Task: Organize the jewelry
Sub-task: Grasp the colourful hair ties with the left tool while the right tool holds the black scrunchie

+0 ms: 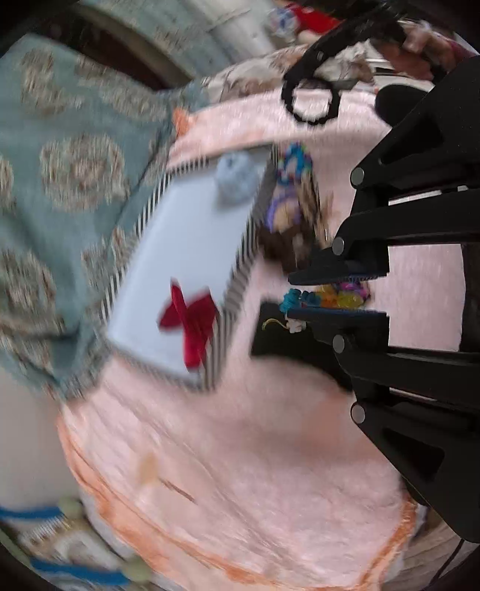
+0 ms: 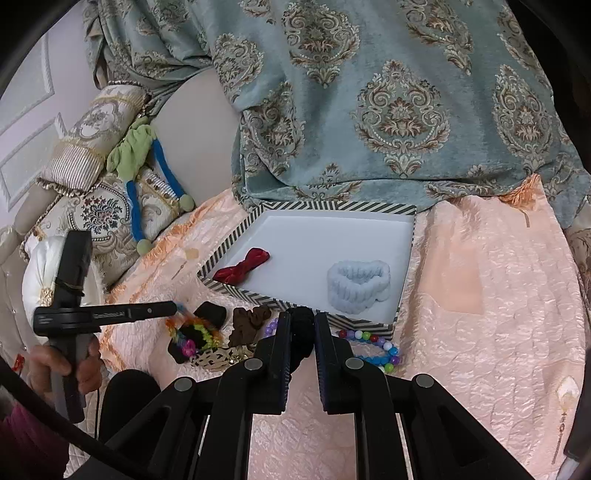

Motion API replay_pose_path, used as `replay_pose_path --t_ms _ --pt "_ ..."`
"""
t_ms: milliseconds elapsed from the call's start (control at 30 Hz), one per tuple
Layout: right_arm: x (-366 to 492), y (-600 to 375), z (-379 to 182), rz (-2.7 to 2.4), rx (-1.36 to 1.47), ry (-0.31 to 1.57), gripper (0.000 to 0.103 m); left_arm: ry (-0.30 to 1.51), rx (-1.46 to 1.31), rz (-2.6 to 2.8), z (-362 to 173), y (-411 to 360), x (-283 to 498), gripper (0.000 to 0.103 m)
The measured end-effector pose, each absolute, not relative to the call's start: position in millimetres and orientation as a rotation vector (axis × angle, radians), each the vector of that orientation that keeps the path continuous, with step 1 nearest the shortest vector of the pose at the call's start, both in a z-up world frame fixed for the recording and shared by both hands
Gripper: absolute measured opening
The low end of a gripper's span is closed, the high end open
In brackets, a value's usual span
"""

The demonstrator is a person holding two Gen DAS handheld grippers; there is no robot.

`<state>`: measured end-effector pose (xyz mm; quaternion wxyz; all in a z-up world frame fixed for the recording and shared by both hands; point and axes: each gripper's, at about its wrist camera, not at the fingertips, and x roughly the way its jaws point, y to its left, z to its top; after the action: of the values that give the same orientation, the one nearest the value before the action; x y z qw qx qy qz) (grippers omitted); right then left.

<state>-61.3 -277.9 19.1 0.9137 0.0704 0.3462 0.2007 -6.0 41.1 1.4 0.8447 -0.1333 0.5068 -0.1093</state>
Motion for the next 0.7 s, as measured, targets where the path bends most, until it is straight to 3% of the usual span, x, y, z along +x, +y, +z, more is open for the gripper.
replay_pose_path --t_ms 67,133,700 --pt "-59 -278 17 0.412 0.151 0.717 0.011 1.068 -0.309 -0.207 -3 52 -8 0.035" --pt "-58 -277 15 0.412 0.156 0.723 0.011 1.052 -0.346 -0.196 -2 64 -10 0.039" --pt "-59 -273 9 0.42 0.158 0.741 0.011 1.111 -0.213 -0.191 -27 42 -10 0.039"
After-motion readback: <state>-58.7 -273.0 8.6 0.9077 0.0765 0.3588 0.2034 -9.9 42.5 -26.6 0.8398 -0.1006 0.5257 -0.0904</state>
